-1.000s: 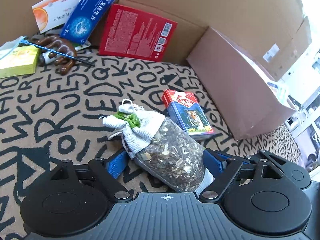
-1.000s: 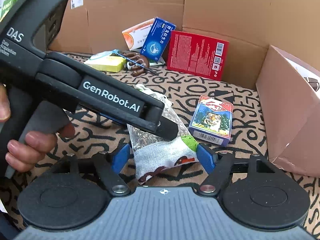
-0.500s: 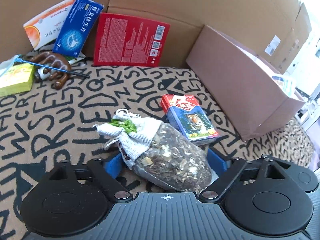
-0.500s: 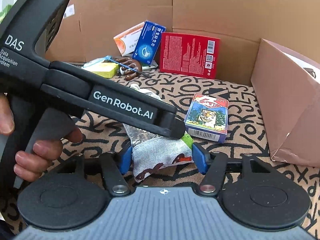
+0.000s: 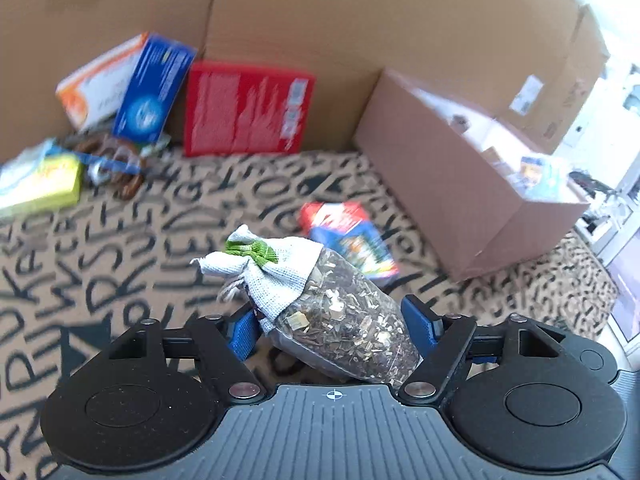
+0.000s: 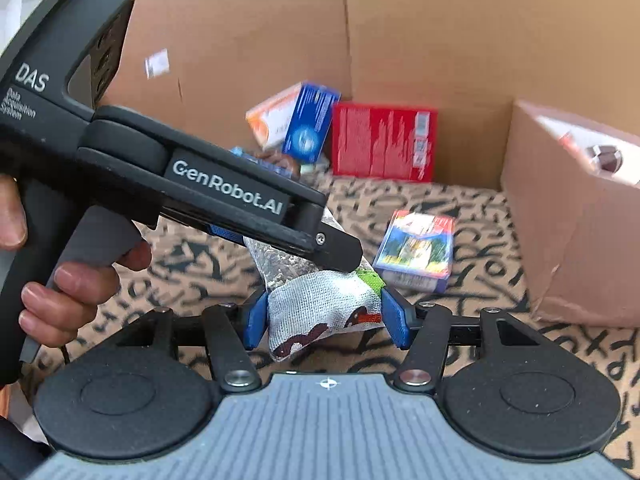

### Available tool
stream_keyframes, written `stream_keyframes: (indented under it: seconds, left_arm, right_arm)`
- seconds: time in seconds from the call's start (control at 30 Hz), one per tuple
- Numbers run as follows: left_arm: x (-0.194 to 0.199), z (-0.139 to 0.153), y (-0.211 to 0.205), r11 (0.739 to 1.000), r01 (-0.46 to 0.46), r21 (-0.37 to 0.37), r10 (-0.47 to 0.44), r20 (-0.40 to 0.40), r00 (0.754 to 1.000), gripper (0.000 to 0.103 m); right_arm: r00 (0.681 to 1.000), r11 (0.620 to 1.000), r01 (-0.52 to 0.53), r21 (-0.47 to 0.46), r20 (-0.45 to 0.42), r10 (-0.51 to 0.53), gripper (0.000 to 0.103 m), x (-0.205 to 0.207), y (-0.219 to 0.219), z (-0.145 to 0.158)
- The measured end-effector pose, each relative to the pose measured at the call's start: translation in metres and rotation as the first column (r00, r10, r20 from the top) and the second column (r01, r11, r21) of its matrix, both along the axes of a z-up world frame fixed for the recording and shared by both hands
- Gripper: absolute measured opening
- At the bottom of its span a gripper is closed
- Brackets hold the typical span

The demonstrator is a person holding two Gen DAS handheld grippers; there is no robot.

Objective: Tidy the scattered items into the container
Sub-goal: 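Lift the seed bag with both grippers and carry it over the pink box, then open both grippers to drop the seed bag into the pink box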

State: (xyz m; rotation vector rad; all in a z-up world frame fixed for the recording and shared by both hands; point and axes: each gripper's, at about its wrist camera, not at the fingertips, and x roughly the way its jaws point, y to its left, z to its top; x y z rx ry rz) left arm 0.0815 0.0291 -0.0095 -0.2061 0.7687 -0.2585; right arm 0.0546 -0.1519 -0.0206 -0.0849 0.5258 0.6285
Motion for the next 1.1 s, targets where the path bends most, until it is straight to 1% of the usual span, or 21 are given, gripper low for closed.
stream_keyframes:
  seconds: [0.13,0.23,0.37,0.43,0.5,0.6,0.73,0.93,1.1]
  left_arm:
    - [0.001,0.032,-0.021,0.998,0.052,0.033,-0.055,0.098,0.994,0.075]
    - [0.008,0.057,-0.042,0.994,0.096,0.049,-0.103,0.171,0.980,0.075]
    - [0.023,0.086,-0.073,0.985,0.161,0.067,-0.173,0.253,0.952,0.075]
    - [0.033,0.097,-0.089,0.979,0.195,0.064,-0.205,0.278,0.938,0.075]
    - [0.046,0.106,-0.105,0.972,0.230,0.052,-0.235,0.293,0.927,0.075]
    - [0.070,0.115,-0.128,0.957,0.289,0.030,-0.285,0.297,0.911,0.075]
    - [0.106,0.114,-0.157,0.929,0.370,0.018,-0.358,0.304,0.883,0.075]
    - [0.162,0.105,-0.197,0.909,0.417,0.015,-0.405,0.272,0.873,0.075]
    - [0.200,0.109,-0.218,0.906,0.424,0.007,-0.411,0.263,0.873,0.075]
  right_arm:
    - [0.996,0.999,0.040,0.031,0.084,-0.043,0.063,-0.004,-0.018,0.024]
    - [0.982,0.995,0.088,0.041,0.162,-0.094,0.063,-0.005,-0.032,0.044]
    - [0.951,0.985,0.167,0.044,0.255,-0.173,0.063,-0.001,-0.054,0.067]
    - [0.933,0.977,0.211,0.041,0.290,-0.214,0.063,0.004,-0.065,0.077]
    - [0.910,0.965,0.261,0.031,0.326,-0.256,0.063,0.010,-0.077,0.086]
    - [0.883,0.947,0.321,0.020,0.355,-0.307,0.063,0.024,-0.093,0.094]
    - [0.856,0.917,0.399,0.010,0.354,-0.377,0.063,0.049,-0.114,0.095]
    - [0.822,0.872,0.488,-0.026,0.349,-0.450,0.062,0.093,-0.139,0.087]
    - [0.804,0.856,0.516,-0.027,0.360,-0.473,0.061,0.124,-0.164,0.088]
